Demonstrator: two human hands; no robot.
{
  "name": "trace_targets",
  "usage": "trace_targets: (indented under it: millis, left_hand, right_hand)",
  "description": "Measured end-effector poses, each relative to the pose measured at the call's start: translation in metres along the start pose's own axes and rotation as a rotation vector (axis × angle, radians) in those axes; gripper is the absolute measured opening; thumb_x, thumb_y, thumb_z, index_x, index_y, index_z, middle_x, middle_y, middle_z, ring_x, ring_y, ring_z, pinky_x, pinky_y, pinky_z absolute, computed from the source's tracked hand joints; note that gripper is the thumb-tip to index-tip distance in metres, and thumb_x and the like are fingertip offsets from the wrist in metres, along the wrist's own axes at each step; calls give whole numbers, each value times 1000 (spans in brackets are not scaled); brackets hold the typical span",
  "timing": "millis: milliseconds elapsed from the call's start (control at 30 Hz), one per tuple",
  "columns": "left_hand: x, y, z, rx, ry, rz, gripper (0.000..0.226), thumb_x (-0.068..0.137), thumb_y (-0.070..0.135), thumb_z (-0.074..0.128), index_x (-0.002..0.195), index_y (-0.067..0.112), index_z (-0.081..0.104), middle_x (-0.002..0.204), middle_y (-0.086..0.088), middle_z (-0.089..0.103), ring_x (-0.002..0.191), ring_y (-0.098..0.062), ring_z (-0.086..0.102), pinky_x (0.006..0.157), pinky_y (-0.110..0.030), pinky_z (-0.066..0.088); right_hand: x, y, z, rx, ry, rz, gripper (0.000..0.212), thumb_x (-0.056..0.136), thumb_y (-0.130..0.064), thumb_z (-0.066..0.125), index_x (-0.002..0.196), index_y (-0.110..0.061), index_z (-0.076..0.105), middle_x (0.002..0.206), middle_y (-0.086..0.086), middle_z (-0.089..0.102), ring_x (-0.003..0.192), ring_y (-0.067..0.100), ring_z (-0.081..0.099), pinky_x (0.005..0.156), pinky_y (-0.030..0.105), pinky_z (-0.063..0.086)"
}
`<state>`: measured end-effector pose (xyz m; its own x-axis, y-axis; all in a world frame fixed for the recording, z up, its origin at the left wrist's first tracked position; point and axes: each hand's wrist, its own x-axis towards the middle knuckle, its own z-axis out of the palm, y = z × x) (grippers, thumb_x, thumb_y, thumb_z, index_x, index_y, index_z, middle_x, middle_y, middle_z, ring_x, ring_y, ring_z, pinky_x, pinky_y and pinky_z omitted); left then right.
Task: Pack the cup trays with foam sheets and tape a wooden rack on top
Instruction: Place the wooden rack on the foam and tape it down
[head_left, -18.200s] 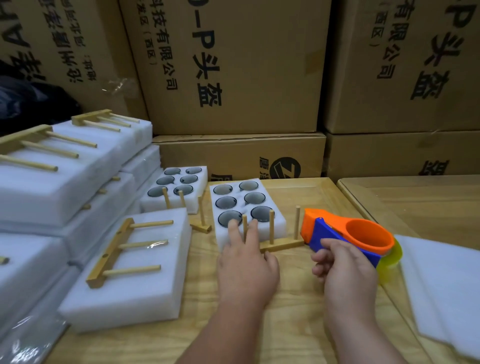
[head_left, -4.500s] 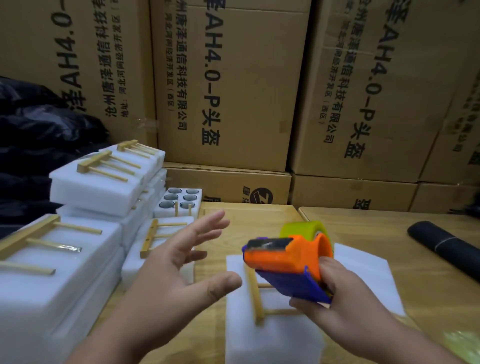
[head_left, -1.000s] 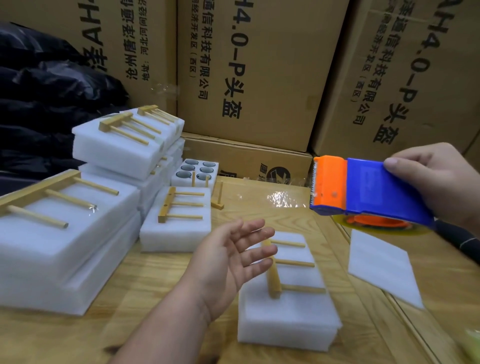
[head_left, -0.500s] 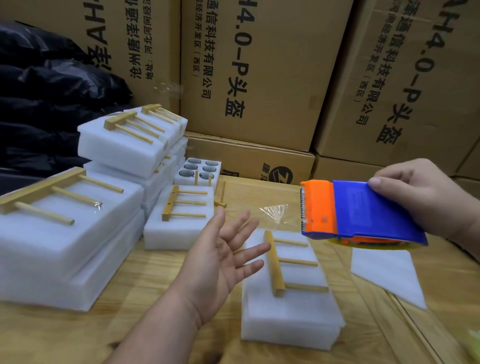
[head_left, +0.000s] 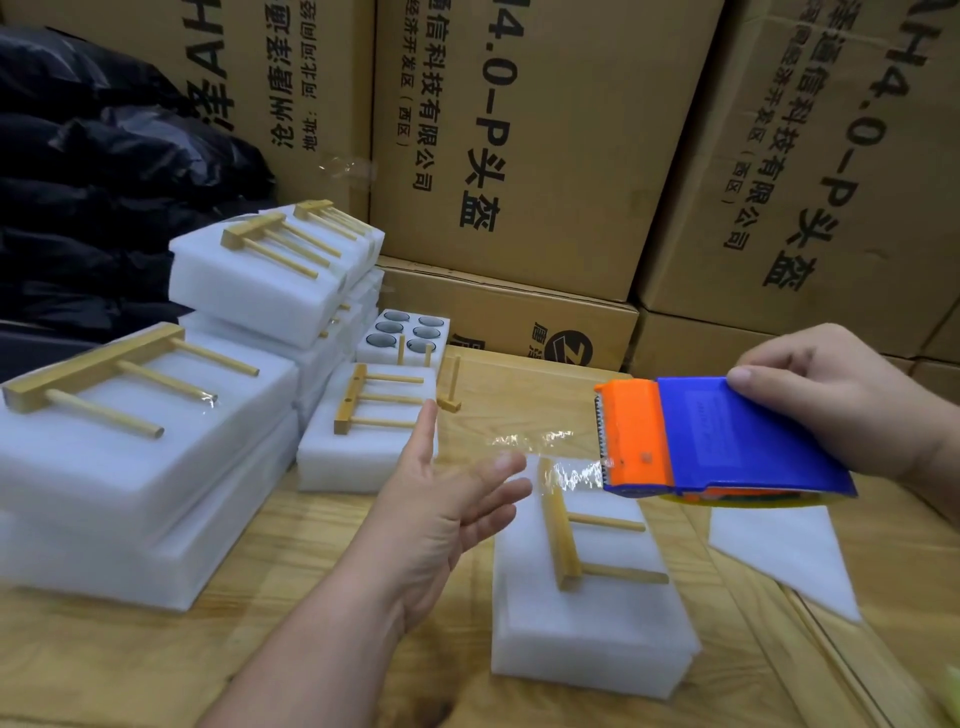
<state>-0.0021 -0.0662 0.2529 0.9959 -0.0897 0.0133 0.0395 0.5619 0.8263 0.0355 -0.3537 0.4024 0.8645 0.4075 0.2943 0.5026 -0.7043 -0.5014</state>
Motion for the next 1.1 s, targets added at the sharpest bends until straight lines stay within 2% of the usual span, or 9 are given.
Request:
trace_targets:
  millis: [100,200,400,567,733,833,933,1033,1100]
  left_hand:
    - [4,-1,-5,-1,87,18,127,62,16,91,158,49,16,109,-16,77,88,-25,76,68,-26,60]
    - [8,-2,-11,-2,157,48,118,61,11,88,158,42,27,92,-12,77,78,-21,75,64,-25,59]
    - [13,-1,-12,24,216,82,96,81,2,81,157,33,31,83,-5,77,80,-19,75,68,-26,61]
    - [16,-8,-13,43,240,67,81,90,-2,73,155,30,35,79,-7,74,78,-18,73,70,-28,61]
    - [15,-12,-14,44,292,89,68,95,-6,64,152,24,42,65,-1,64,66,-14,66,69,-26,61]
    - [16,-6,-19,69,323,123,64,95,-5,65,149,24,45,65,-2,60,66,-12,65,74,-27,62]
    - [16,-7,-19,87,307,113,61,94,-4,66,144,26,46,62,0,62,66,-11,66,74,-27,62]
    - [19,-15,-16,76,312,33,59,93,-5,69,135,30,46,61,-1,65,62,-11,66,72,-30,63]
    - [22,-24,-19,53,350,-40,59,92,-5,70,134,29,47,73,-7,70,65,-15,67,72,-33,64]
  right_hand:
    - [2,-3,-2,0,3,-10,42,86,-52,55,67,-19,72,64,15,66,52,21,61,46,23,44]
    - [4,-4,-5,-7,10,-18,45,91,-57,64,69,-19,74,65,15,68,54,24,62,47,25,45]
    - [8,-14,-7,-27,-39,10,54,79,-71,64,71,-19,74,69,15,71,59,26,67,47,24,48]
    - [12,-23,-4,-114,-68,33,58,74,-64,51,71,-11,75,67,14,70,60,31,64,55,35,48]
    - [17,-36,0,-292,-142,56,58,77,-71,45,73,-21,76,67,0,70,63,18,66,61,46,55]
    - [15,-36,-9,-308,-107,69,57,86,-79,45,76,-32,76,66,-4,70,61,14,66,56,43,55]
    - [8,-34,-22,-280,-135,115,64,68,-94,40,83,-43,75,68,-9,73,62,10,70,50,31,55]
    - [6,-30,-27,-302,-178,160,79,58,-105,35,85,-44,76,71,-9,74,64,10,71,52,36,59]
    - [11,-33,-23,-329,-214,164,82,55,-106,33,84,-43,76,70,-10,74,63,9,71,56,40,60]
